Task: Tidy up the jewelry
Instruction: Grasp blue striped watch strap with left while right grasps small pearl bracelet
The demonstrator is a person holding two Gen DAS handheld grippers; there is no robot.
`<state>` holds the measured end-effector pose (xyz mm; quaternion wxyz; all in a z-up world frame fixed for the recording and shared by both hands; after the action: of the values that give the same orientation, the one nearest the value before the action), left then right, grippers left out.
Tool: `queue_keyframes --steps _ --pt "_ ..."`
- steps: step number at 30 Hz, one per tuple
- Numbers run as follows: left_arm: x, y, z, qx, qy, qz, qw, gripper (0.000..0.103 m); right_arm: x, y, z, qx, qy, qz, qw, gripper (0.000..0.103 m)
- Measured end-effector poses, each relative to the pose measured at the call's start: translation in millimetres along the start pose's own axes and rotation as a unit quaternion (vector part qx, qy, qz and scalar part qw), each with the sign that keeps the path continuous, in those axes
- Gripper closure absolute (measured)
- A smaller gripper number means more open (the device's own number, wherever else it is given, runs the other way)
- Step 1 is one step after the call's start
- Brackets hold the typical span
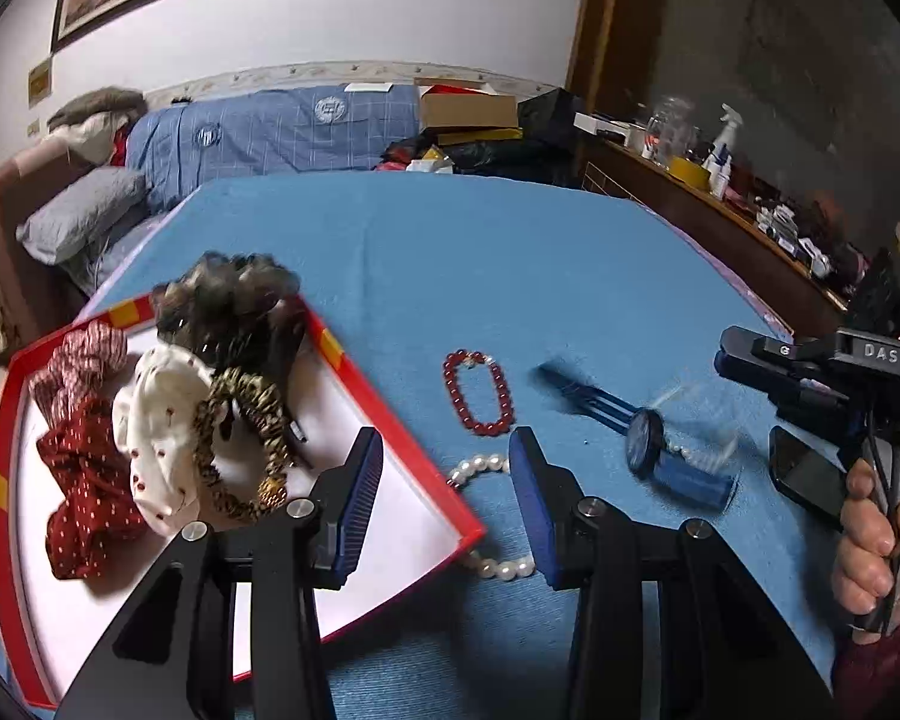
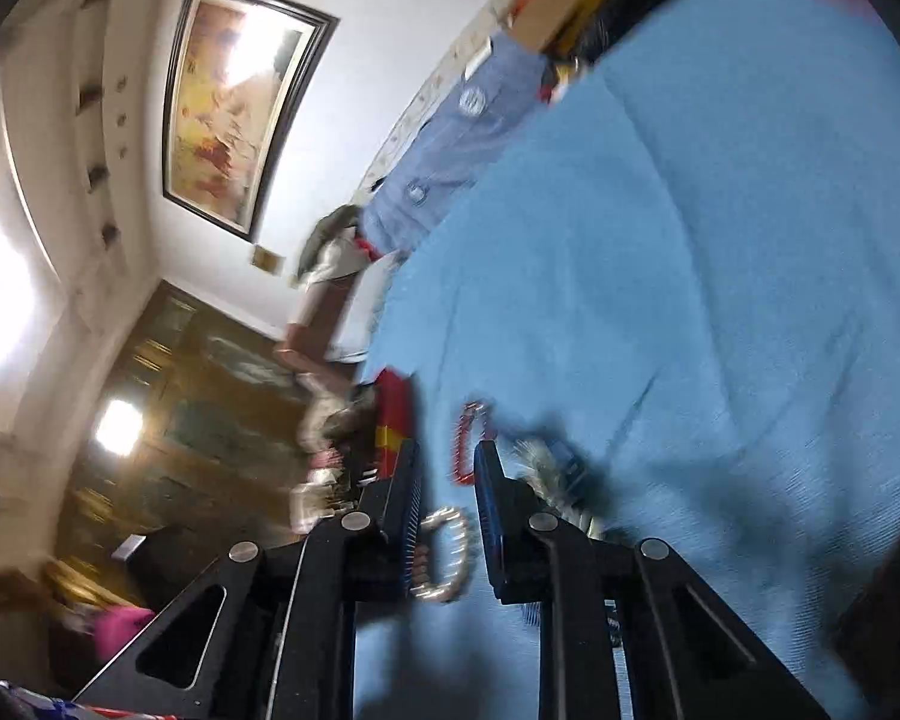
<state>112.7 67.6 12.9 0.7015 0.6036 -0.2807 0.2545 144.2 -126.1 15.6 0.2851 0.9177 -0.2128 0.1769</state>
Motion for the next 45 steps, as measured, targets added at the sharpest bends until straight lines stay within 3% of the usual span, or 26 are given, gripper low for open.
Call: queue_keyframes --steps 1,3,6,11,14,17,20,28,31,36,38,41,45 --pt "1.1 -1.0 3.4 0.000 -0.002 -0.002 1.0000 0.061 1.4 2.5 -0.5 -0.021 0.014 0.009 1.000 0.083" --pt "3.3 -5.4 10.2 -0.007 -0.004 -0.011 0.9999 0.061 0.6 4.4 -6.7 -0.016 0.024 0.005 1.000 0.083" --pt "10.8 -16.6 19.9 -0.011 -0.004 -0.031 0.9995 0.061 2.2 4.4 -7.3 -0.045 0.047 0.008 0.998 0.083" --pt "31.1 -46.7 26.7 -0.018 0.021 -0.089 0.9957 0.061 -1.4 0.8 -5.6 -0.055 0.058 0.004 0.997 0.083" --pt "24.6 -60.1 40.1 -0.041 0.028 -0.135 0.9896 0.061 -1.2 0.0 -0.2 -0.062 0.058 0.004 0.996 0.083" --pt "6.0 -62.9 68.2 -0.060 0.001 -0.159 0.9855 0.061 1.5 2.9 1.9 -0.057 0.050 0.012 0.997 0.082" --pt "-9.1 -71.1 85.5 -0.036 -0.021 -0.178 0.9832 0.057 5.3 9.4 2.2 -0.054 0.044 0.025 0.997 0.082" --pt "-14.1 -101.4 100.4 0.035 -0.046 -0.184 0.9813 0.057 8.4 19.6 -1.4 -0.037 0.033 0.039 0.998 0.082" --pt "-17.1 -99.7 105.6 0.048 -0.062 -0.155 0.9848 0.061 9.9 20.6 -1.7 -0.036 0.032 0.042 0.998 0.082" --pt "-21.2 -91.2 110.1 0.021 -0.059 -0.122 0.9906 0.062 10.6 21.0 5.2 -0.050 0.029 0.040 0.998 0.082" --pt "-16.8 -79.8 107.9 -0.003 -0.051 -0.101 0.9936 0.063 10.1 18.9 10.6 -0.074 0.030 0.036 0.996 0.079" --pt "-0.7 -58.4 97.1 -0.001 -0.054 -0.054 0.9971 0.062 8.3 12.1 21.7 -0.122 0.036 0.023 0.992 0.075" --pt "18.8 -39.9 78.3 -0.006 -0.039 -0.015 0.9991 0.062 -10.2 -20.9 33.7 -0.188 0.067 -0.047 0.979 0.075"
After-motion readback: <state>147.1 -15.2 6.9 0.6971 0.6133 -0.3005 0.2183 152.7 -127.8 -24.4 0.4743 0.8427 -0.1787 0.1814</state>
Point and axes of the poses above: each gripper's, at about its wrist camera, not at the fingertips, and y roughly against the way its jaws point, z to its right, x to its top, the point moved 9 cm from there along -y, roughly the way its jaws point, and after that the axes turned 4 degrees about -z, right-handed, at the moved point
